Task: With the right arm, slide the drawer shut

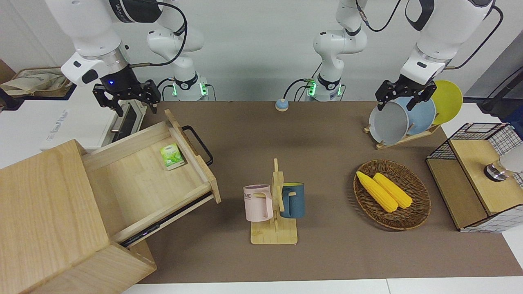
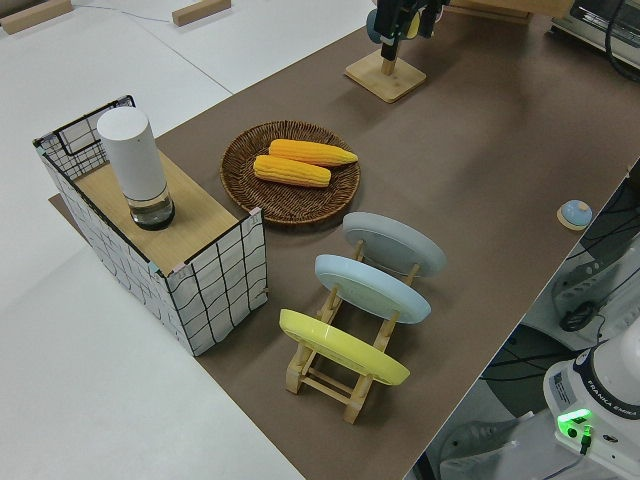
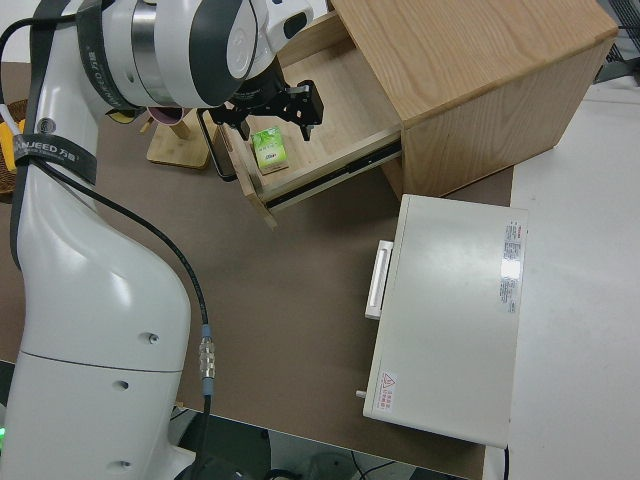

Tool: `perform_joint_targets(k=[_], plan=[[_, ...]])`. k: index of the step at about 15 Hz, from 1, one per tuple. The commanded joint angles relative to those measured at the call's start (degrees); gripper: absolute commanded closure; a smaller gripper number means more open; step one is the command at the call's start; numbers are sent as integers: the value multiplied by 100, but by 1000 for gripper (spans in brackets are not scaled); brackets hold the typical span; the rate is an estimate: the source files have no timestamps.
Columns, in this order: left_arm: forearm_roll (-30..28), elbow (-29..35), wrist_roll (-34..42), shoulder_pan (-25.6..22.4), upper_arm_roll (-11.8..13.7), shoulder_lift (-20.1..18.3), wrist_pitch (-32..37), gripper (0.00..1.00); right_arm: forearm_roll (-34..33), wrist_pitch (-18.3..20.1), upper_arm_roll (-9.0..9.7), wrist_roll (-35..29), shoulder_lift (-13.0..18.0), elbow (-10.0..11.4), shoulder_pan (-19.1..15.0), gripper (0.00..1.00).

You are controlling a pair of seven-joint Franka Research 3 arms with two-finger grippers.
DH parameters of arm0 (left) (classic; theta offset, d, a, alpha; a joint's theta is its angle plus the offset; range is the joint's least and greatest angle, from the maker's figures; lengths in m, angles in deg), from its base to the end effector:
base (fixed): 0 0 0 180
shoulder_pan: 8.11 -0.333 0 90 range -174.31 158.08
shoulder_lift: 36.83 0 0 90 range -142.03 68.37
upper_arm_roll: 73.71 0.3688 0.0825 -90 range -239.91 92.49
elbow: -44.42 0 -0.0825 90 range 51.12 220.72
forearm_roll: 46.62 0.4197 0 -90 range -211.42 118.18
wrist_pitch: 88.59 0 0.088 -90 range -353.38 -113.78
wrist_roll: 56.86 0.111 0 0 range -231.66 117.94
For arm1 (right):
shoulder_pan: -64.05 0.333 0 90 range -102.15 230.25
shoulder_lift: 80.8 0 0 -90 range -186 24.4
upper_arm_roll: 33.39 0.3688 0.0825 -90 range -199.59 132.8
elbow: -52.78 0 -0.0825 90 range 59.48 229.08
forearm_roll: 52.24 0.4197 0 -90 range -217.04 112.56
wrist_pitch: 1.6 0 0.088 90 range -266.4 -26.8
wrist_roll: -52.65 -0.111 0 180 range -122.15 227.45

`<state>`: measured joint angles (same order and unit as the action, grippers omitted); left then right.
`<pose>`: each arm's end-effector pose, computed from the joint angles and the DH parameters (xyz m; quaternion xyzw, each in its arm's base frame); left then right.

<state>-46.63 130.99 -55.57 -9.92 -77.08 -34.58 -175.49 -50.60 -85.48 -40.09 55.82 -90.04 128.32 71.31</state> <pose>0.5988 -0.0155 0.6756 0.9996 -0.0249 -0.0167 0.0012 0.6368 0.0173 0.6924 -0.9994 -0.0346 0.0072 0.0050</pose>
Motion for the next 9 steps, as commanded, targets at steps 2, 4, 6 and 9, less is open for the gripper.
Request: perform_joint_targets(k=[2,4,6,9], plan=[[98,-140,56,-31,-40,65,113,7,11,-103,55,97,19,66,-58,17],[98,-149,56,-31,-40,74,113,7,3,-103,55,97,19,66,-57,17],[98,-140,56,-31,-40,65,113,7,3,-94,55,106,19,66,-49,17],[98,-140,56,-31,-40,65,113,7,3,-76,55,105,19,66,-22,59]])
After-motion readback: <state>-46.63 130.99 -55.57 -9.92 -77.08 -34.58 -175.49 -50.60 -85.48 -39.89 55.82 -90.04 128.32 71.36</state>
